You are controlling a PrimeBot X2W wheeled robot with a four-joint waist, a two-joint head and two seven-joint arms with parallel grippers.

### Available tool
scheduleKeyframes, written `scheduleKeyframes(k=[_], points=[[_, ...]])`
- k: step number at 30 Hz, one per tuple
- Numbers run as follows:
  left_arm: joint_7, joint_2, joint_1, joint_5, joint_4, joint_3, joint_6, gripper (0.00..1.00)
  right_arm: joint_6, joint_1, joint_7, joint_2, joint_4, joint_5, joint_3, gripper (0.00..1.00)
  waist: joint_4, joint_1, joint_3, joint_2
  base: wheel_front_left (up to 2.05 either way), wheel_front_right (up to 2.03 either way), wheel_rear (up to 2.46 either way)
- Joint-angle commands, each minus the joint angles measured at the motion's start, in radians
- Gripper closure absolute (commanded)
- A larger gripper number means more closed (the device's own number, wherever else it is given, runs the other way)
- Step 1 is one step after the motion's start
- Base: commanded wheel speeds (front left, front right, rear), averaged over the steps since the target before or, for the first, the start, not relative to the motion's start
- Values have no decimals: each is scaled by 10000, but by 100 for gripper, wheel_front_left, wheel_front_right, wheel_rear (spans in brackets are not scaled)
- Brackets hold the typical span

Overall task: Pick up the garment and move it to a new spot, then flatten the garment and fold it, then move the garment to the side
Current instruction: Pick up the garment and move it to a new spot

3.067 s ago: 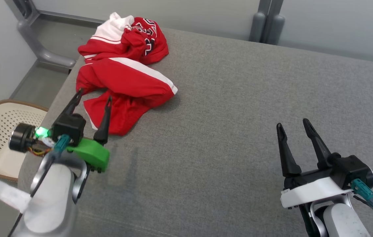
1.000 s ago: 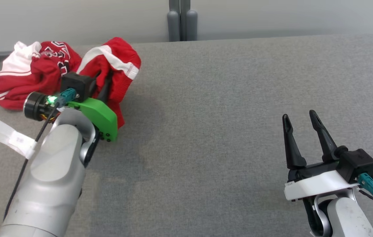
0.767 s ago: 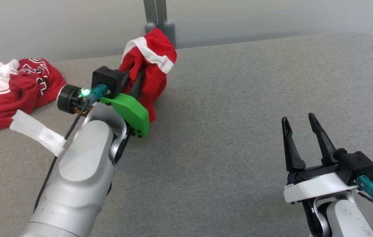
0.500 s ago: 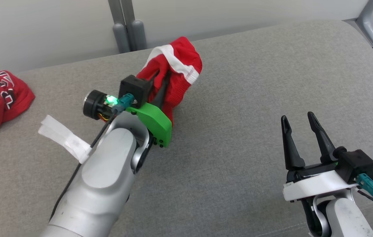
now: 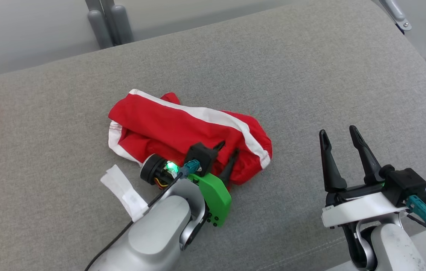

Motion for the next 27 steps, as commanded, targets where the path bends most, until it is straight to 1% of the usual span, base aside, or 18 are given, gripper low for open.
scheduleKeyframes(k=[1,7,13,17,20,23,27], points=[[-79,62,56,-195,69,-163,95,0,4,-112,-31,-20,15,106,-29,0,18,0,10,0,0,0,0],[-362,61,-113,-924,174,-723,185,0,4,-63,-31,-18,46,71,-147,0,262,0,-89,0,0,0,0],[-880,61,-433,-1152,486,-781,468,0,4,36,-31,-20,82,12,-219,0,626,0,-311,0,0,0,0],[-1155,70,-589,-1145,677,-452,602,0,4,131,-31,-20,86,-60,-293,0,894,0,-513,0,0,0,0],[-1231,271,-430,-1005,618,-112,693,0,4,220,-31,-20,78,-123,-383,0,1118,0,-711,0,0,0,0],[-1229,562,-72,-732,89,440,874,0,4,328,-31,-20,94,-194,-441,0,1316,0,-887,0,0,0,0],[-1226,1019,862,-360,-985,1393,1218,0,4,414,-31,-22,95,-279,-549,0,1565,0,-1117,0,0,0,0]])
